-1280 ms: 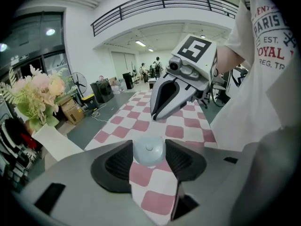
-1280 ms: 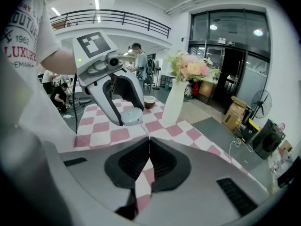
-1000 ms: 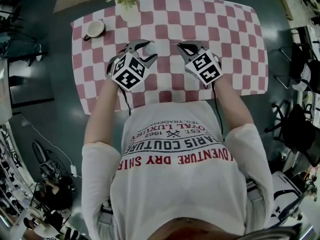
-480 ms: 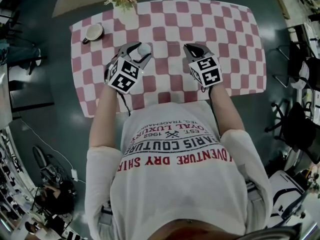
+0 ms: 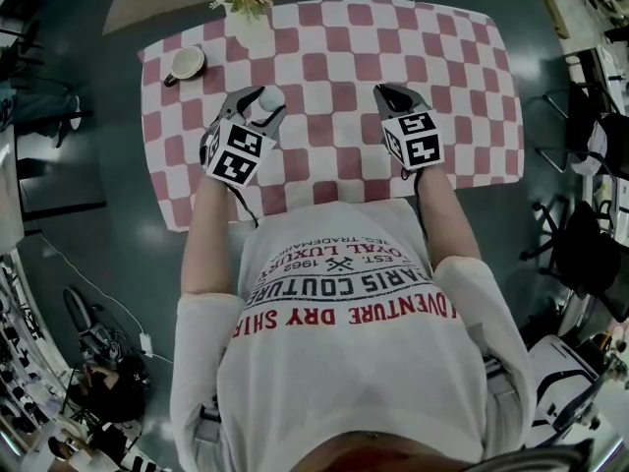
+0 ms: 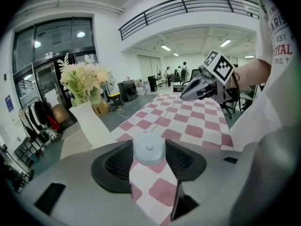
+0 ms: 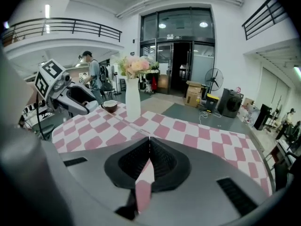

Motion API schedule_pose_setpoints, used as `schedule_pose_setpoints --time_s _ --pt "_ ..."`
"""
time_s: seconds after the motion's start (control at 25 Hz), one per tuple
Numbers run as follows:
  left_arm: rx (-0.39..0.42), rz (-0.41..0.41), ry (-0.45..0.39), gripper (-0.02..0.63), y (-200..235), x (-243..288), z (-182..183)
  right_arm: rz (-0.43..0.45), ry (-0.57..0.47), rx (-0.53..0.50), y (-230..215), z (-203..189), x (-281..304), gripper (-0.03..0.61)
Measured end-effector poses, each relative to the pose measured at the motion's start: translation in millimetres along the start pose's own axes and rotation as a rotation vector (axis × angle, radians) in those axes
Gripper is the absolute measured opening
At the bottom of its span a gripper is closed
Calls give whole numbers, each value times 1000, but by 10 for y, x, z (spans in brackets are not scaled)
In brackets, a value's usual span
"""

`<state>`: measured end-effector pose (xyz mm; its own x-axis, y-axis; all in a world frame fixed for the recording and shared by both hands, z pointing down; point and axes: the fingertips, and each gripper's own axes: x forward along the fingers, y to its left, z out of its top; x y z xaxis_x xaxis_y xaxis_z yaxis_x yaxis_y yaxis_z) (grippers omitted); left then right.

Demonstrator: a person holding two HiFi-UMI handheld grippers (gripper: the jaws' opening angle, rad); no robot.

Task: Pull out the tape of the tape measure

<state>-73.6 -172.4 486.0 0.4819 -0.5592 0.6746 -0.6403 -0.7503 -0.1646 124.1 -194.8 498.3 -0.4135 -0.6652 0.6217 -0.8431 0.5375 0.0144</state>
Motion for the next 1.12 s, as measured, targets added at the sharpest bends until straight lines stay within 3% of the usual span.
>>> schedule_pose_setpoints --time_s 0.16,0.36,0.56,0.68,0.8,1.12 --pt "-54 23 -8 232 151 -75 -126 -3 3 20 -117 -31 -38 29" --pt "-62 51 2 232 212 -111 -119 -14 -11 21 -115 -14 -1 31" --pt "-67 60 13 230 224 -117 -121 -75 7 42 -257 -30 59 29" --pt "-78 106 36 230 345 -163 -242 -118 18 68 -420 -76 37 29" --pt "-123 111 15 230 432 -219 -298 -97 9 68 -429 -67 20 29" --pt "-129 110 16 230 444 -222 -312 -104 5 56 -449 -57 40 29"
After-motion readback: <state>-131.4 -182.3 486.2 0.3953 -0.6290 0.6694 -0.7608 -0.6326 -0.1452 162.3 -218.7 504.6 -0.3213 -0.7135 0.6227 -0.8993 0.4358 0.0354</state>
